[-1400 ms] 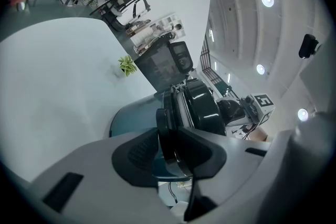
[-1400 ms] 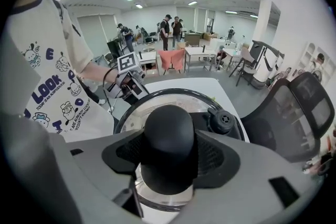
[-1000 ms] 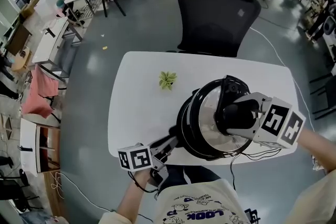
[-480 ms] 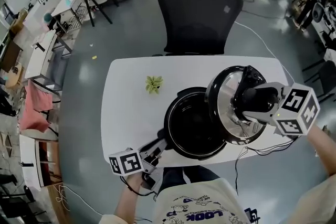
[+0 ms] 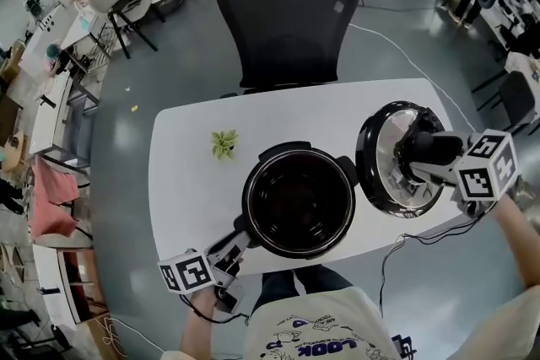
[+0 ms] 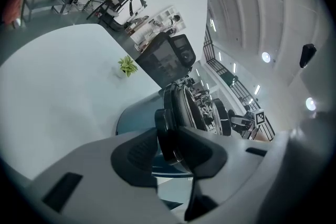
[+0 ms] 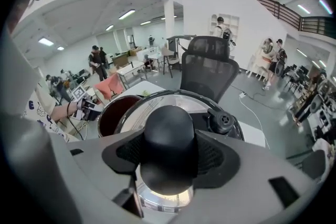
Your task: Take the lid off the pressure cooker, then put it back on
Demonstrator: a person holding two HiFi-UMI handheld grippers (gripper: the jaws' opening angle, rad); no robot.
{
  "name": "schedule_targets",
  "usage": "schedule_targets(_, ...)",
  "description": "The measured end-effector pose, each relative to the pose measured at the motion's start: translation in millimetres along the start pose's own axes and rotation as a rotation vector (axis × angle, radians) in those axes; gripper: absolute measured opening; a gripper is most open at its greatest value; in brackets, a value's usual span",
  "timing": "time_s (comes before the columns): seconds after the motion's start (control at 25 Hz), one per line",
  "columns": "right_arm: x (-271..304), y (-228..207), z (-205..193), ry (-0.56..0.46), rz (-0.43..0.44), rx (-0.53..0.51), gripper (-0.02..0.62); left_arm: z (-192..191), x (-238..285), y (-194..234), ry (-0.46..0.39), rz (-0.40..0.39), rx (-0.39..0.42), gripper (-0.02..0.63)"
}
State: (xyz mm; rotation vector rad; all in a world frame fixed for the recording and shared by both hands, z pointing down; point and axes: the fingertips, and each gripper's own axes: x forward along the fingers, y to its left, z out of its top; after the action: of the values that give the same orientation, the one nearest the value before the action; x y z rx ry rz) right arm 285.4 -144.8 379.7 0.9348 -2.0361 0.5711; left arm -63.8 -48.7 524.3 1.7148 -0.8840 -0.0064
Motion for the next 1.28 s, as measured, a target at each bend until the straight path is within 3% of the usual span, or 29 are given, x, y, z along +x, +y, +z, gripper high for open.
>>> schedule_targets(0.44,14.8,-49.2,-69.7,0.042,-0.086,0.183,0.295,1.2,2.7,-6.2,0.027,0.052,0.030,0.137)
schedule_targets(0.88,80.9,-52.2,-119.4,0.087,-0.100,0.272,0.295,-1.1,1.8,-9.4,0.016,0.135,0.043,0.140)
schedule_targets(1.28,130.0,-45.0,-143.5,0.114,-0.125,0.313,0.295,-0.2,-3.3,-10.4,0.000,0.160,0.040,0.140)
